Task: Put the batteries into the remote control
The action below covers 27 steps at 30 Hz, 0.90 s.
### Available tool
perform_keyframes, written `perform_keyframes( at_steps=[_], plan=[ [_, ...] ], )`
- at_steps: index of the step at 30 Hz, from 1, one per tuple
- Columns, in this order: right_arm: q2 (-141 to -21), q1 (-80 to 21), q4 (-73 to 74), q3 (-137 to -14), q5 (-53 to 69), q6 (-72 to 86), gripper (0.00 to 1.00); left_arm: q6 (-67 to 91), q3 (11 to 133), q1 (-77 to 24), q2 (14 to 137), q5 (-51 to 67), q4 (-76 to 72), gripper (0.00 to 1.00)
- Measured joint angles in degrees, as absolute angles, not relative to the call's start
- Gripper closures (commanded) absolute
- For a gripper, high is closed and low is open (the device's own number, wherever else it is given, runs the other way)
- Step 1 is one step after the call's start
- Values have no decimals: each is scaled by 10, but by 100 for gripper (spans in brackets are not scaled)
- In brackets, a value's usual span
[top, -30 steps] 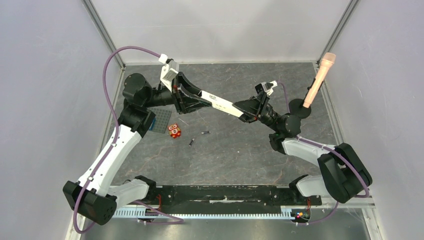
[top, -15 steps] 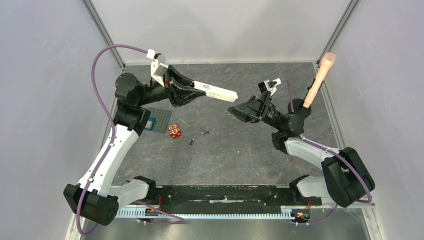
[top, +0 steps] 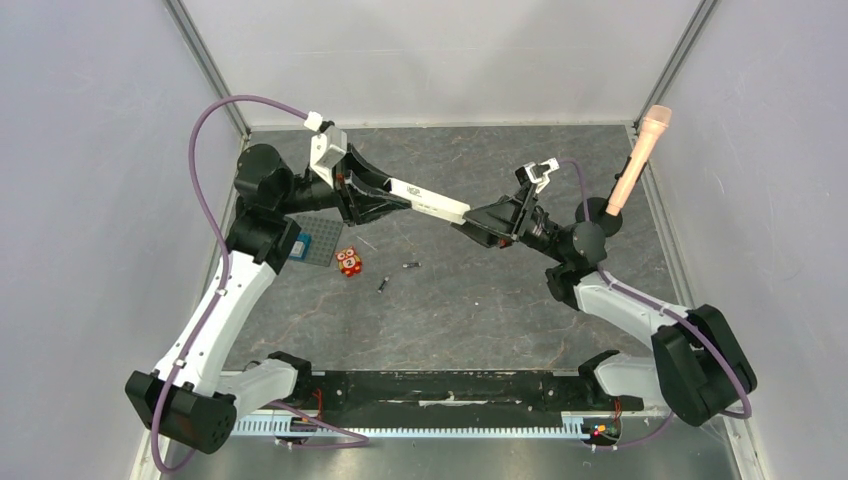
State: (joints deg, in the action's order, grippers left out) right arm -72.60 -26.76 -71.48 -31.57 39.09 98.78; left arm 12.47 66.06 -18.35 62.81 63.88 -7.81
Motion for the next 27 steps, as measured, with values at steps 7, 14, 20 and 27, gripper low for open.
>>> perform_keyframes(
  at_steps=[7, 14, 20, 27],
  plan=[
    [-705, -268, -639, -321, 391, 936, 31, 43, 661, -183, 619, 652, 2, 98],
    [-702, -268, -530, -340, 392, 873, 45, -4, 661, -183, 614, 662, 40, 98],
    [-683, -268, -417, -375, 390, 796, 60, -45, 661, -183, 614, 665, 83, 98],
    [-680, -268, -359, -381, 393, 764, 51, -64, 661, -183, 614, 648, 114, 98]
  ],
)
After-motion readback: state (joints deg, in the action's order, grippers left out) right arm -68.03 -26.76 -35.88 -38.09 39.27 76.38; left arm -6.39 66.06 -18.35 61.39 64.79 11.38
